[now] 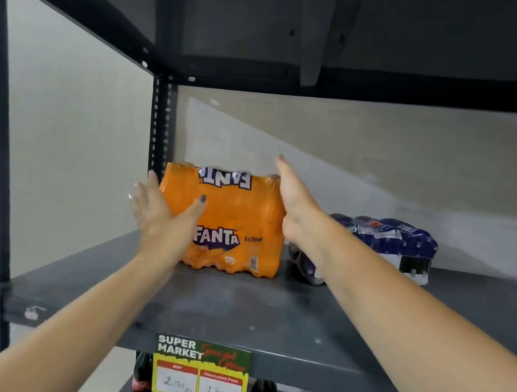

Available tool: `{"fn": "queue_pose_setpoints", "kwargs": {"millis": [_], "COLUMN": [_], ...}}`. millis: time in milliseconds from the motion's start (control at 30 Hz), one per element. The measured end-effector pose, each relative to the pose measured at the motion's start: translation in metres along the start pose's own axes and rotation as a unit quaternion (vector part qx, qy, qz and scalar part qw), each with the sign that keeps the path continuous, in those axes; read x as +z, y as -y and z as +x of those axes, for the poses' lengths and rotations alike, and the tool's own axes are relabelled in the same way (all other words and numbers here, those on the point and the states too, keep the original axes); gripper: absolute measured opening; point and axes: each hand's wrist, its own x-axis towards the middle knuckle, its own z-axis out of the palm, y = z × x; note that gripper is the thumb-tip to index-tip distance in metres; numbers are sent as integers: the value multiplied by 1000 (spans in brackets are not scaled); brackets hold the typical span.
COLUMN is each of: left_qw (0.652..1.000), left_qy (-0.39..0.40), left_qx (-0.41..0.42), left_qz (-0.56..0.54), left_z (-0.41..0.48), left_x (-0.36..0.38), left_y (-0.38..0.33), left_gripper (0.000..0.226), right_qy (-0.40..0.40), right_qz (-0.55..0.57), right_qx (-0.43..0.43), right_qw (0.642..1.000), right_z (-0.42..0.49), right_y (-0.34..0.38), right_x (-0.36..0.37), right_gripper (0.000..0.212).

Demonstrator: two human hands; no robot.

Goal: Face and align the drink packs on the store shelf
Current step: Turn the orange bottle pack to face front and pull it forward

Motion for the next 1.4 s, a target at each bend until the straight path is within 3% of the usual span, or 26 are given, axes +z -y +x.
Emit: {"fn": "queue_pose_setpoints", "kwargs": {"millis": [100,300,433,600,667,767,867,967,1100,1233,1400], "left_qw": [997,992,949,922,931,968,958,942,977,992,990], "left_qy": [34,33,153,231,229,200,250,295,136,18,-42], "left_qx": [-66,-111,-183,-117,-89,-12,-10,-60,-44,7,114], "left_qz": [-13,-38,-204,-286,-268,-149,-140,-151,-161,-127,-77], "left_z": [-15,22,37,19,8,6,19,34,33,20,18], "left_x": [26,32,17,15,20,23,11,-4,6,24,31], "left_y": [-12,-3,1,-8,-9,-3,4,8,1,0,8], "left_gripper": [81,72,70,67,83,105,89,75,92,42,55], "right_qy": [-21,-46,4,16,37,13,-12,-29,-52,17,80], "right_qz": [47,-105,-118,-48,-43,-63,-102,-97,-22,-37,-87], "right_qx": [31,-9,-32,5,14,4,-36,-67,-57,-11,-48], "right_qw": [998,993,993,999,998,998,994,993,997,999,992], "right_z": [7,-6,-23,-21,-19,-16,-13,-5,28,55,70], "right_y": [3,-16,-22,-24,-31,-44,-52,-44,-18,-11,-26], "right_x": [-2,-2,-8,-18,-15,2,14,15,12,20,32], "right_gripper": [70,78,68,37,33,46,45,38,48,57,50]}}
